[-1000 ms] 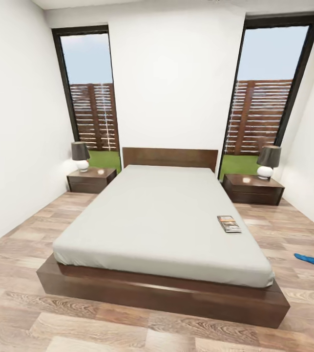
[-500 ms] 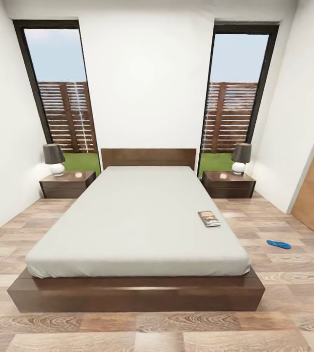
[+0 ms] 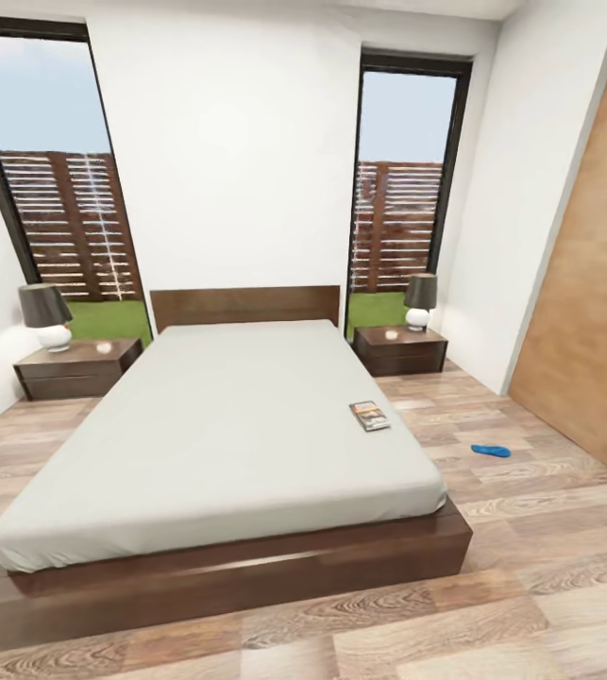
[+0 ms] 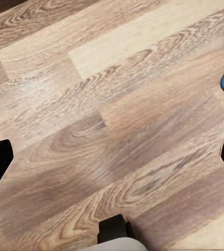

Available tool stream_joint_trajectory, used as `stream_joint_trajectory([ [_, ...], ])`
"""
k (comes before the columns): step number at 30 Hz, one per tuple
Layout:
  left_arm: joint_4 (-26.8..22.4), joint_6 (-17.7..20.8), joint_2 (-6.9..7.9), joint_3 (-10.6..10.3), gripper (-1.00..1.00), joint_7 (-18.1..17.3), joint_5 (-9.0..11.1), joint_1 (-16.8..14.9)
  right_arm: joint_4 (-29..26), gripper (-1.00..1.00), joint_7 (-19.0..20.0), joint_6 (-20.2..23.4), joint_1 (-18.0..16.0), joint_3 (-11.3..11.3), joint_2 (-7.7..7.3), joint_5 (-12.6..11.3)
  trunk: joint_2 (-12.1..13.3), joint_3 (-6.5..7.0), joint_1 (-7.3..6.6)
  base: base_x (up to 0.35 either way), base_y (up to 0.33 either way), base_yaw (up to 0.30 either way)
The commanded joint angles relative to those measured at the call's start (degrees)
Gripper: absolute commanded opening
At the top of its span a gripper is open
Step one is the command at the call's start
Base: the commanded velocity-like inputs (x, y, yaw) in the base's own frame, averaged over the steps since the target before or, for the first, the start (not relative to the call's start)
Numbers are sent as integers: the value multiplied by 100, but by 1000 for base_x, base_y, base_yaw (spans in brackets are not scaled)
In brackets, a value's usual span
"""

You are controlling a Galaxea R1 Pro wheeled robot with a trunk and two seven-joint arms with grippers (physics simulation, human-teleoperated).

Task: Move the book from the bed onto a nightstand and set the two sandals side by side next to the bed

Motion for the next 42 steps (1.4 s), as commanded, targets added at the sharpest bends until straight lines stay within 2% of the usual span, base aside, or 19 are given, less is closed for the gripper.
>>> stream_joint_trajectory([
  [1,1,-17,1,2,100,2,3,-2,5,100,0,-22,-5,13,-1,-57,-3,-6,0,0,17,-284],
  [42,1,-17,0,1,100,1,3,-2,5,100,4,-23,-6,13,8,-55,-3,-6,0,6,12,-284],
])
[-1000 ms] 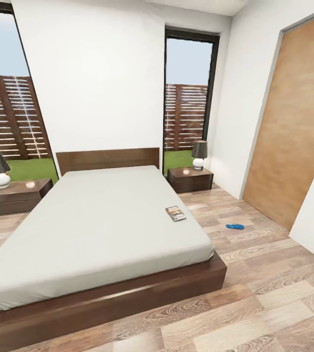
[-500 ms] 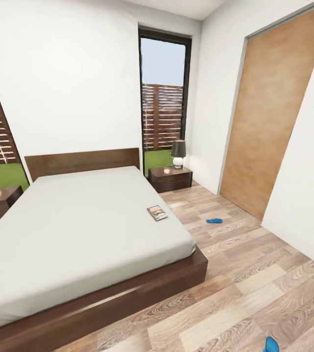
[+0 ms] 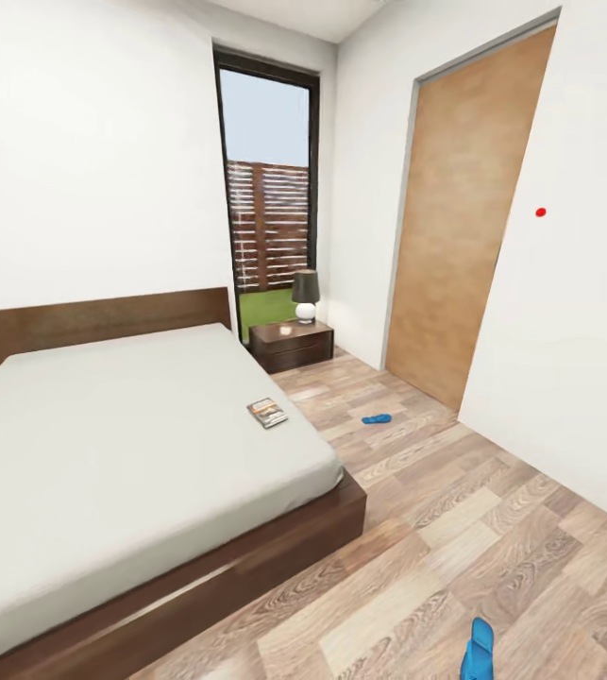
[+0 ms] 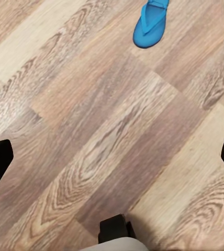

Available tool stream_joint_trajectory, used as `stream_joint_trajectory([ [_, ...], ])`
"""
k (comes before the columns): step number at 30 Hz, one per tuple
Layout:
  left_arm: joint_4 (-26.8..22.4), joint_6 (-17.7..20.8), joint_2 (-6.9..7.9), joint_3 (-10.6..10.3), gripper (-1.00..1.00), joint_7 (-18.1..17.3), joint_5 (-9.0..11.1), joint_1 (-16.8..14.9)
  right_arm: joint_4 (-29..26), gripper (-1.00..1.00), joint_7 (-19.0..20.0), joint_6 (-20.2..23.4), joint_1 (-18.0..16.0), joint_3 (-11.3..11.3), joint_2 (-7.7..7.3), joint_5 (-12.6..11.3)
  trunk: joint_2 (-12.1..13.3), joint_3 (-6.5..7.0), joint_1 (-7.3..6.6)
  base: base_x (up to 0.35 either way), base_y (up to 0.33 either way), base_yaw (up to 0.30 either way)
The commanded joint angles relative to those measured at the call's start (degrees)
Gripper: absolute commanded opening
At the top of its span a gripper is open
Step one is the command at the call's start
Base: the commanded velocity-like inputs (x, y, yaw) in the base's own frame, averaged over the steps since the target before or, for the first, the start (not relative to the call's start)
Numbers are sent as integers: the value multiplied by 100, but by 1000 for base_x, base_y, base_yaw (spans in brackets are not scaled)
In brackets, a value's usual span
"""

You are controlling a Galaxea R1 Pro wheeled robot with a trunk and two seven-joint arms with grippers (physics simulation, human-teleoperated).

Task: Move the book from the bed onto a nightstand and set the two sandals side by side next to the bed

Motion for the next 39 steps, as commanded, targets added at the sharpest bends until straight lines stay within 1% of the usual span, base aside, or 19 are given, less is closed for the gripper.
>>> stream_joint_trajectory([
  [1,1,-17,1,2,100,2,3,-2,5,100,-1,-21,-5,13,-1,-58,-3,-6,0,0,0,-284],
  [13,1,-17,2,2,100,-5,3,-2,5,100,-4,-21,-5,13,-1,-60,-3,-6,0,3,2,-284],
  [24,1,-17,-2,2,100,-5,3,-2,5,100,-1,-20,-5,13,-1,-61,-3,-6,0,149,121,-284],
  [39,1,-17,-2,2,100,-2,3,-2,5,100,-1,-22,-4,13,-1,-58,-3,-6,0,8,6,-284],
])
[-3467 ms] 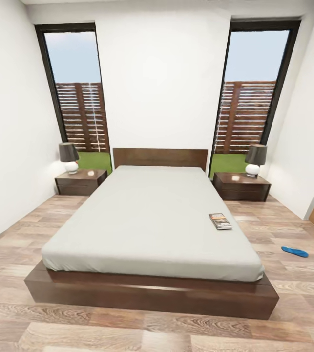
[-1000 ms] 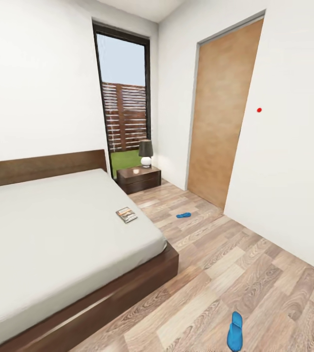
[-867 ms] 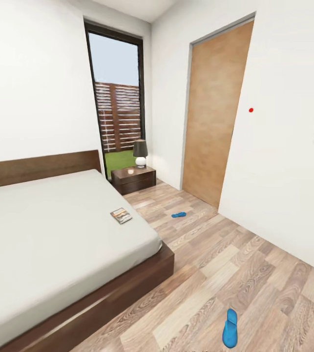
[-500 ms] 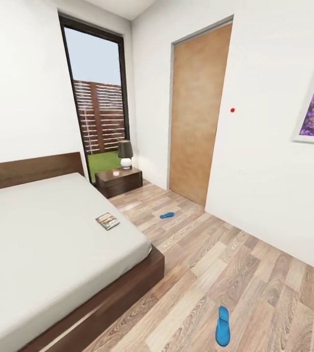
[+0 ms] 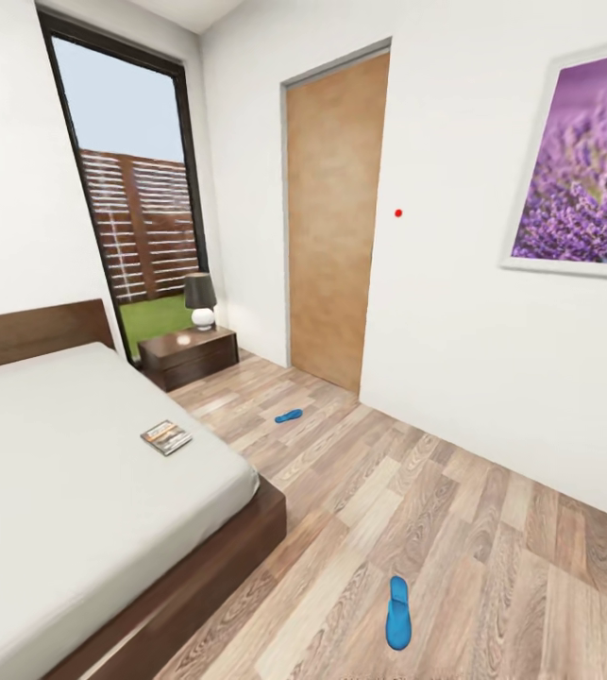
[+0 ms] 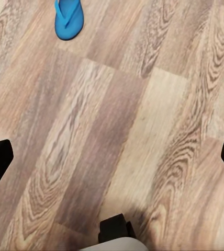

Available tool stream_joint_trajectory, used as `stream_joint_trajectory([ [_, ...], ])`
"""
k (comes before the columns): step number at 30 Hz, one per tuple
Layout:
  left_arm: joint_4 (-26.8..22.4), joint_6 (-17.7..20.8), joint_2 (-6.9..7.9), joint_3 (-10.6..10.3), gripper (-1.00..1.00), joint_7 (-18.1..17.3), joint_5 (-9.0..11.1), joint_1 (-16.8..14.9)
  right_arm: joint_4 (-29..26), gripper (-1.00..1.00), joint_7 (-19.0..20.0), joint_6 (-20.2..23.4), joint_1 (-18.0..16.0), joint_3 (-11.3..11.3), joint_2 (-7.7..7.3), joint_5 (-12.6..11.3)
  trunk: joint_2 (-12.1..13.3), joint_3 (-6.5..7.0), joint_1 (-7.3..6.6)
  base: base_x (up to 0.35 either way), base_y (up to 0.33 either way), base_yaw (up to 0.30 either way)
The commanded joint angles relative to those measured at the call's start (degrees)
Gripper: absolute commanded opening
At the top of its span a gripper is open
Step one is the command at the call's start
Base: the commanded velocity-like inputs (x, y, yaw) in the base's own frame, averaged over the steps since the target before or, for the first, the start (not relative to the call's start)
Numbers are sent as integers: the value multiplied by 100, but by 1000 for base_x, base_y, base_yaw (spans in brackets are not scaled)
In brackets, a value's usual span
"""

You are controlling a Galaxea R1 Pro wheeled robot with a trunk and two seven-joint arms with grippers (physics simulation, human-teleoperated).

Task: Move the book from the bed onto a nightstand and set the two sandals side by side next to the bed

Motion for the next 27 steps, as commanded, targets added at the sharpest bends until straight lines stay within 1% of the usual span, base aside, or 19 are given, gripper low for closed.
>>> stream_joint_trajectory([
  [1,1,-17,-1,2,100,0,3,-2,5,100,-1,-23,-5,13,-1,-60,-3,-6,0,0,0,-284],
  [13,1,-17,-1,2,100,-2,3,-2,5,100,-2,-22,-5,13,-1,-57,-3,-6,0,0,6,-284],
  [22,1,-17,-1,2,100,-3,3,-2,5,100,-3,-22,-6,13,-1,-58,-3,-6,0,0,155,-283],
  [27,1,-17,-1,2,100,-3,3,-2,-1,100,-2,-22,-6,13,-1,-58,-3,-6,0,0,25,-128],
])
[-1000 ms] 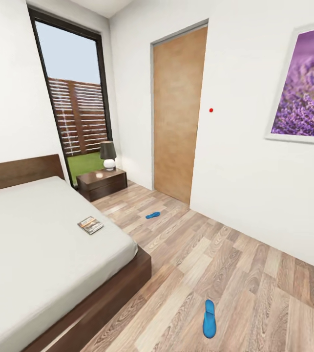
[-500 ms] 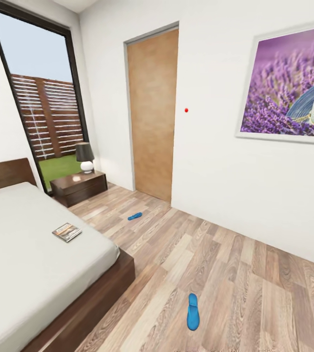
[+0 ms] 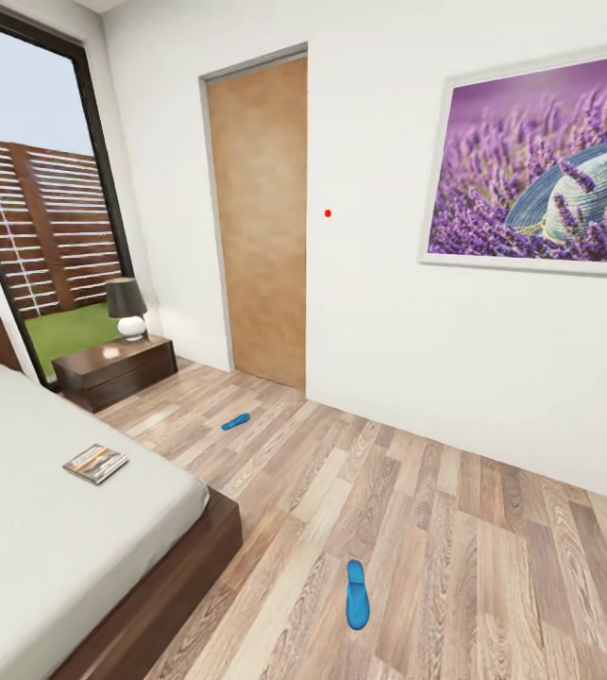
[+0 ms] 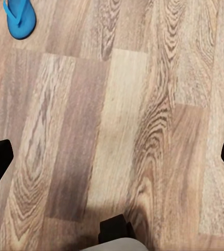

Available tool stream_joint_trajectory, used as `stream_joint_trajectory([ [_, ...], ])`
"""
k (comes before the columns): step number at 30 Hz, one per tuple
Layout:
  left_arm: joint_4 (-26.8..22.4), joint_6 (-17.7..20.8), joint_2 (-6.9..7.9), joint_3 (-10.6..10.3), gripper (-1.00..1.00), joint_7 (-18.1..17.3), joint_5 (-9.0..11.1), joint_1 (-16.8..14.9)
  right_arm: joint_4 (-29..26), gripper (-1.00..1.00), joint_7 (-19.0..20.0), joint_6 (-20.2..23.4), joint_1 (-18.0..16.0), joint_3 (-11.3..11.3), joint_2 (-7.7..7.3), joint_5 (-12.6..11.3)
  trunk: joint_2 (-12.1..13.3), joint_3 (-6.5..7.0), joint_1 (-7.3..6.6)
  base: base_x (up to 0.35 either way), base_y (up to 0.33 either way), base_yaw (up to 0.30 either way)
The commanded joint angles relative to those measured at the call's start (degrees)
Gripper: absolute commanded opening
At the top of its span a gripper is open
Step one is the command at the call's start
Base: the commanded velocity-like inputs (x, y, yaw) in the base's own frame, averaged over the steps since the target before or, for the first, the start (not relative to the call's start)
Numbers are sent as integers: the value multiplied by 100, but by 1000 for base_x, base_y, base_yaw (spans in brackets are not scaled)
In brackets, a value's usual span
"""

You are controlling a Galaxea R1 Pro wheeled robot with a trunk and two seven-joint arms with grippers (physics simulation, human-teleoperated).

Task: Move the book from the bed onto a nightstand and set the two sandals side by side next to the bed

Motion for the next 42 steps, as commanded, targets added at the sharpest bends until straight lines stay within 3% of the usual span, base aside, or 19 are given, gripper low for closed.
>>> stream_joint_trajectory([
  [1,3,-17,-1,2,100,1,3,-3,2,100,-1,-22,-3,12,-1,-61,-3,-6,0,0,8,-38],
  [24,3,-17,-1,1,100,3,-1,-3,1,100,-3,-20,-3,12,0,-57,-3,-6,0,0,1,-4],
  [42,3,-17,-1,2,100,2,3,-3,1,100,-5,-19,-2,12,4,-57,-3,-6,0,123,71,0],
])
